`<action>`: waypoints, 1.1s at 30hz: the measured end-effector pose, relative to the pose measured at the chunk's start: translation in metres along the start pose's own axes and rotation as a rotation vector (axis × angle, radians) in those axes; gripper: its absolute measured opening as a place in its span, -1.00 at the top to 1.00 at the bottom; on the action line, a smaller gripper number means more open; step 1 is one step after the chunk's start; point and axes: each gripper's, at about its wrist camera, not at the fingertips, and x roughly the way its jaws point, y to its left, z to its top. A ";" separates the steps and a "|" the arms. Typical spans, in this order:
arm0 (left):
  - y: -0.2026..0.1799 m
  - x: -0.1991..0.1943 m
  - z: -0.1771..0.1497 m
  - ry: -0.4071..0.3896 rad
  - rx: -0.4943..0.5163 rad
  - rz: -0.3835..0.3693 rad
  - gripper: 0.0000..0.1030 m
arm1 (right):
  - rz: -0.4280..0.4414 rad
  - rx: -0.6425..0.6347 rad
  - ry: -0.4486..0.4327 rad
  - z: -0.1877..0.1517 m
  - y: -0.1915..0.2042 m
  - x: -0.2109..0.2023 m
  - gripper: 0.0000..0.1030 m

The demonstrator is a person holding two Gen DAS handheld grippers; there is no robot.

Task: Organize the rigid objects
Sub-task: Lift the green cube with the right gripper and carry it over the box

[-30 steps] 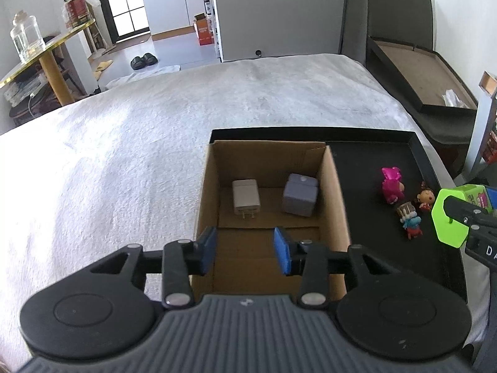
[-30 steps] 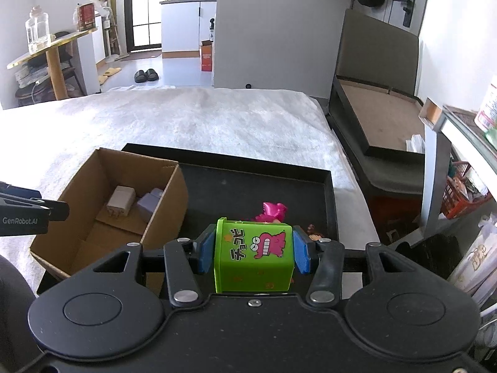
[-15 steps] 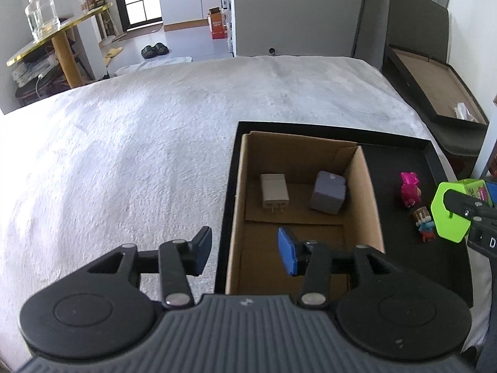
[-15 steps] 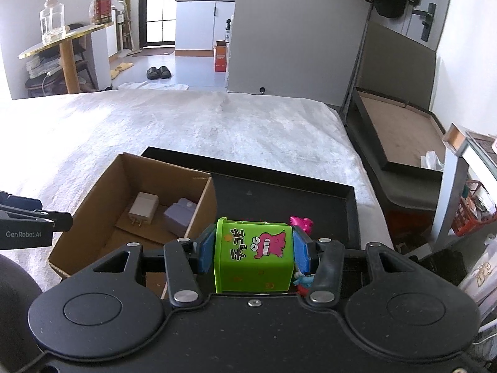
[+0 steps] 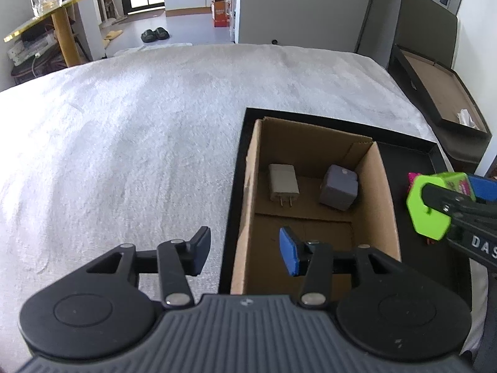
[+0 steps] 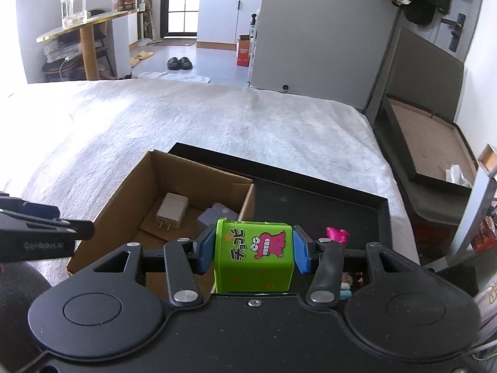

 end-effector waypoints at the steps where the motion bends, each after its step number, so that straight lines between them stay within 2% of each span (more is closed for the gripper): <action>1: 0.000 0.002 -0.001 0.004 0.001 -0.006 0.08 | 0.003 -0.005 0.003 0.001 0.002 0.002 0.04; 7: -0.004 0.019 -0.006 0.026 0.004 -0.035 0.09 | 0.016 -0.027 0.025 0.007 0.014 0.014 0.04; 21: 0.009 0.037 -0.004 0.035 -0.038 -0.060 0.74 | 0.086 -0.089 0.060 0.020 0.045 0.036 0.04; 26: 0.015 0.040 -0.004 0.045 -0.057 -0.071 0.81 | 0.119 -0.098 0.072 0.026 0.056 0.044 0.04; 33: 0.018 0.041 -0.006 0.042 -0.058 -0.078 0.82 | 0.147 -0.128 0.079 0.029 0.070 0.051 0.03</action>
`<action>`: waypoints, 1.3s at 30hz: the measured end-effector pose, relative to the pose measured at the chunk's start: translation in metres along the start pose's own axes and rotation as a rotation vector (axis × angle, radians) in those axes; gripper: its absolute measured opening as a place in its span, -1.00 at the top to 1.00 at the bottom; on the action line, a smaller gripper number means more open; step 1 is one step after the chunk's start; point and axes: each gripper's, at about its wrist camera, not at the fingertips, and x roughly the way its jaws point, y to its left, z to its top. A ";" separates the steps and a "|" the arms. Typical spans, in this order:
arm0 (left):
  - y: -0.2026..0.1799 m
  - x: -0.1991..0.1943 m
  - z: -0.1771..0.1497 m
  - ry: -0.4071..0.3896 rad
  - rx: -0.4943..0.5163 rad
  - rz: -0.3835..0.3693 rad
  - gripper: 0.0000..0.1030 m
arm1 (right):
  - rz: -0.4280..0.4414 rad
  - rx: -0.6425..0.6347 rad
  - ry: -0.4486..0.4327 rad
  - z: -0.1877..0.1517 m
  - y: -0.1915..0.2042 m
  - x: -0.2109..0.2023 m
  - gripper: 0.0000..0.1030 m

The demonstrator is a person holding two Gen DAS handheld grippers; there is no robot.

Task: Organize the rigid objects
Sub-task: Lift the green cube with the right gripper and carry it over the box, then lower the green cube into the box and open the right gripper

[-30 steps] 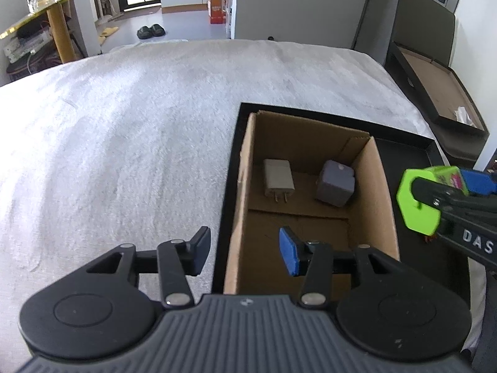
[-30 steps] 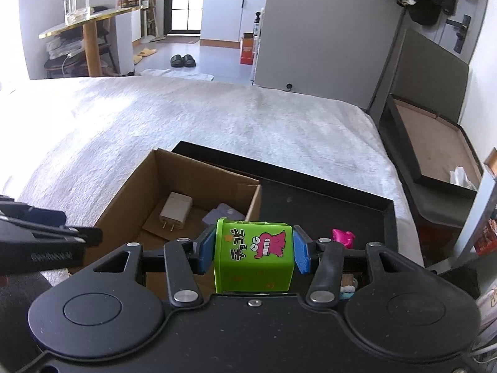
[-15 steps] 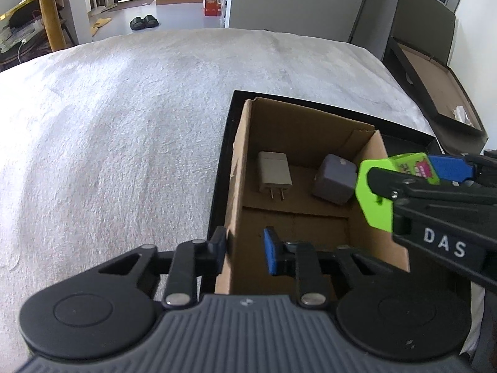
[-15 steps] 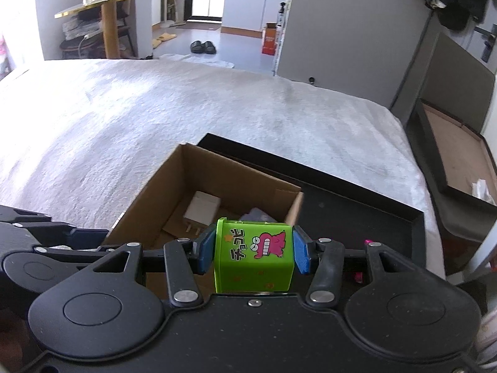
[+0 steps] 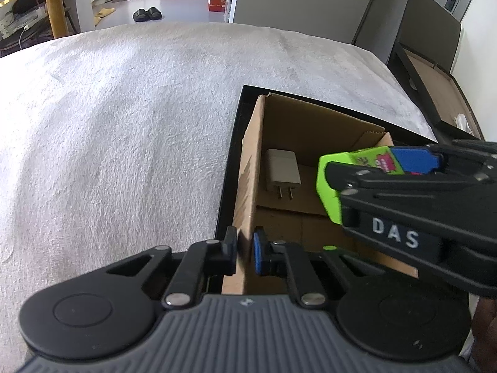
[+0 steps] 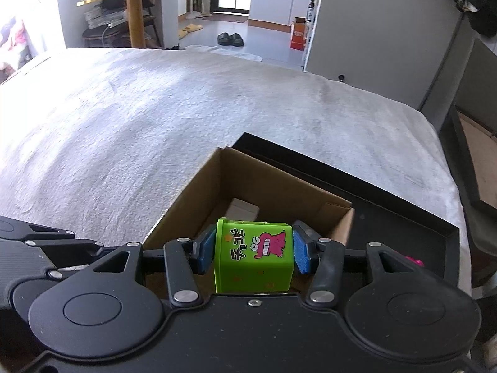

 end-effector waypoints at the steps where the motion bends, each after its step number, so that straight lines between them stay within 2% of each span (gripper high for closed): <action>1: 0.000 0.000 0.000 0.000 -0.001 0.000 0.81 | 0.004 -0.009 0.000 0.000 0.002 0.001 0.03; 6: 0.002 0.002 -0.001 0.005 -0.004 0.001 0.81 | 0.011 -0.066 -0.001 0.002 0.009 -0.001 0.00; 16: 0.001 0.005 -0.001 0.025 0.002 0.005 0.79 | -0.009 -0.056 0.005 -0.004 0.000 -0.009 -0.02; 23: -0.003 -0.001 0.000 0.032 0.016 0.028 0.69 | -0.037 -0.034 0.002 -0.017 -0.014 -0.021 -0.15; 25: -0.004 -0.004 0.001 0.031 0.018 0.027 0.60 | -0.044 -0.030 0.001 -0.020 -0.017 -0.024 -0.19; 27: -0.010 -0.008 0.002 0.023 0.040 0.027 0.27 | -0.050 -0.026 -0.005 -0.021 -0.021 -0.028 -0.23; 30: -0.018 -0.013 0.002 0.007 0.062 0.039 -0.03 | -0.058 -0.016 -0.017 -0.026 -0.027 -0.035 -0.35; 36: -0.036 -0.023 0.002 -0.005 0.101 0.053 -0.24 | -0.082 0.015 -0.049 -0.038 -0.043 -0.050 -0.60; 39: -0.044 -0.027 0.000 -0.015 0.123 0.062 -0.28 | -0.096 0.026 -0.067 -0.045 -0.051 -0.057 -0.75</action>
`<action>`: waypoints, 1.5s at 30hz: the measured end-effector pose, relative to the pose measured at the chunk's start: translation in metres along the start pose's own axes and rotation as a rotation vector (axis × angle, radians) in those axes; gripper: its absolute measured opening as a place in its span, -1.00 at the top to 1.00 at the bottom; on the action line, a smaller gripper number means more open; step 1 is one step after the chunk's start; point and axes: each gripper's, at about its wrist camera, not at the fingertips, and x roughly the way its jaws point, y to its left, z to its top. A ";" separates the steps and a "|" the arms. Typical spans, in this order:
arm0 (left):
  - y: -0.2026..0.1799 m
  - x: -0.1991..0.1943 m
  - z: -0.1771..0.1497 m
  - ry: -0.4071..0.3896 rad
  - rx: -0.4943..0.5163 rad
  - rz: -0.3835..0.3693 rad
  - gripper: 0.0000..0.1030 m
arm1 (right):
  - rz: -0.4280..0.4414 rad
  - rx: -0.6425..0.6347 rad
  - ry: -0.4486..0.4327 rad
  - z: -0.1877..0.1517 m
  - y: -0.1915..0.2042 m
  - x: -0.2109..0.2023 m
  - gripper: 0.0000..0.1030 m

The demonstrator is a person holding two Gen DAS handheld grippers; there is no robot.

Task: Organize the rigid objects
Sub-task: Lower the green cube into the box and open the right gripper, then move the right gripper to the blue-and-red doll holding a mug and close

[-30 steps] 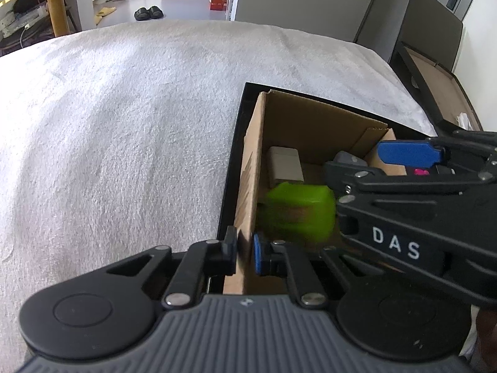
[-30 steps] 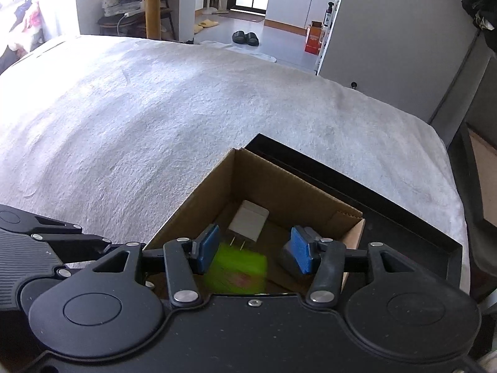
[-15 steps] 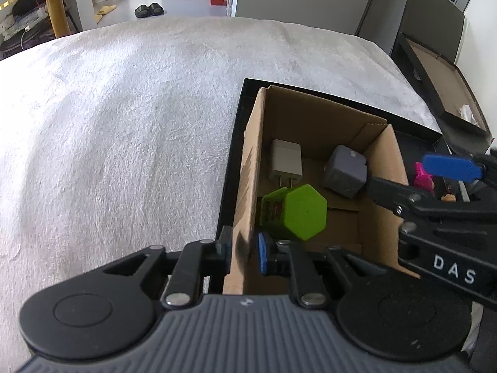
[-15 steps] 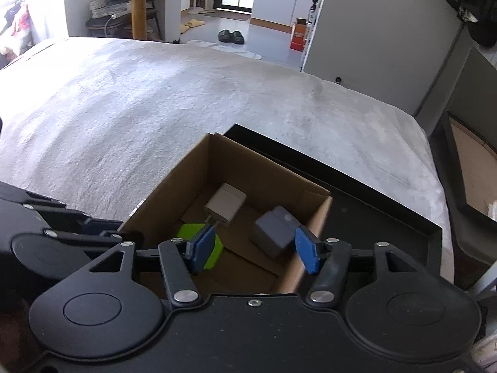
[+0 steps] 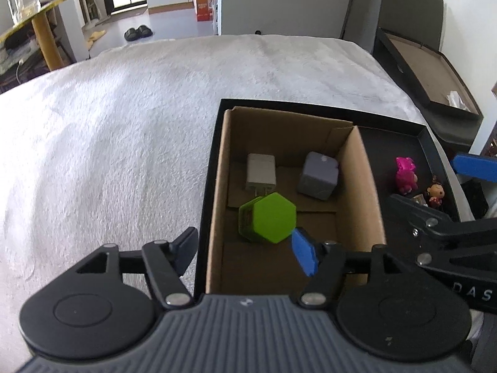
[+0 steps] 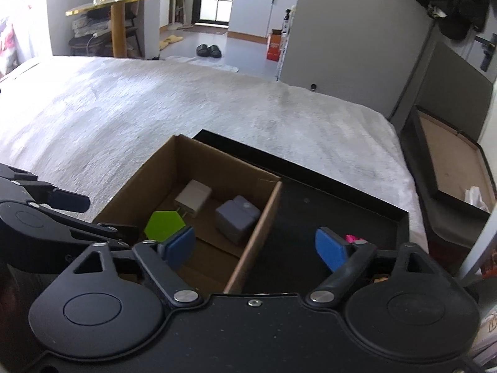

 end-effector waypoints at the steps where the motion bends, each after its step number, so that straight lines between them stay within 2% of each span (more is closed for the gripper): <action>1: -0.003 -0.001 0.000 -0.002 0.008 0.004 -0.28 | -0.002 0.003 -0.003 -0.002 -0.002 -0.001 -0.75; 6: -0.017 -0.006 0.001 -0.018 0.038 0.019 -0.29 | -0.013 0.048 -0.024 -0.012 -0.021 -0.009 -0.84; 22: -0.051 -0.017 0.009 -0.060 0.085 0.062 -0.29 | -0.029 0.166 -0.053 -0.041 -0.064 -0.019 -0.84; 45: -0.071 -0.010 0.014 -0.065 0.107 0.106 -0.29 | -0.012 0.296 -0.060 -0.068 -0.099 0.003 -0.84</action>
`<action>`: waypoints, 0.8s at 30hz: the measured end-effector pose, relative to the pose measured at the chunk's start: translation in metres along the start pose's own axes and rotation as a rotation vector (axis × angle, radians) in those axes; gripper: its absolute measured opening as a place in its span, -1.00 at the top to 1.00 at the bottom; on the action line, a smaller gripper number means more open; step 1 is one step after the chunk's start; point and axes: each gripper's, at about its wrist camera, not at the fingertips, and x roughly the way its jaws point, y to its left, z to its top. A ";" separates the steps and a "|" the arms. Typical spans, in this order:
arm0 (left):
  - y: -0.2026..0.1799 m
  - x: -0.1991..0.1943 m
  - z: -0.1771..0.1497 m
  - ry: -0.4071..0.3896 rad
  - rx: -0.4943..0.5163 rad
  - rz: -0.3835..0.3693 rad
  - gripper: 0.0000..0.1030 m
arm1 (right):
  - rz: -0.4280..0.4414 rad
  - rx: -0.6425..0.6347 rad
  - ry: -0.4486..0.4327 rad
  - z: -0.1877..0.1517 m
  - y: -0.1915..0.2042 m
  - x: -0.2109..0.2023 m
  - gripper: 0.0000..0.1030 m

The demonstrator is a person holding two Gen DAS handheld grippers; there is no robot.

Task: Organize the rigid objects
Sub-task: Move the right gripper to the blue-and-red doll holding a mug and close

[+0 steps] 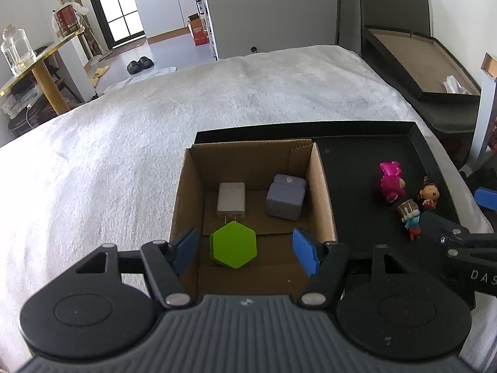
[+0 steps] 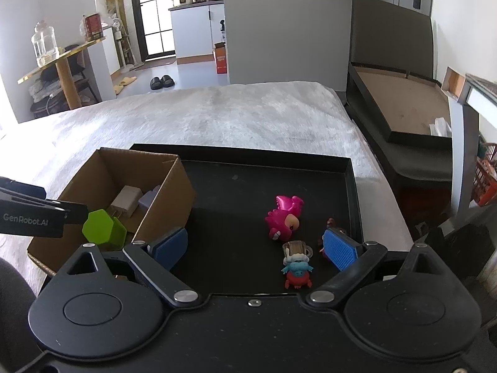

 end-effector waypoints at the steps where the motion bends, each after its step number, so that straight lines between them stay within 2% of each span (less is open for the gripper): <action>1: -0.001 0.001 0.000 0.001 0.003 0.001 -0.29 | 0.000 0.008 0.000 -0.002 -0.002 0.002 -0.84; 7: -0.012 0.008 -0.002 0.014 0.046 -0.012 -0.29 | -0.019 0.068 -0.001 -0.017 -0.012 0.016 -0.81; 18: -0.047 0.018 0.006 0.012 0.075 -0.043 -0.29 | -0.033 0.122 0.036 -0.037 -0.028 0.047 -0.50; 24: -0.068 0.020 0.012 -0.003 0.117 -0.032 -0.29 | -0.043 0.138 0.061 -0.045 -0.037 0.060 -0.44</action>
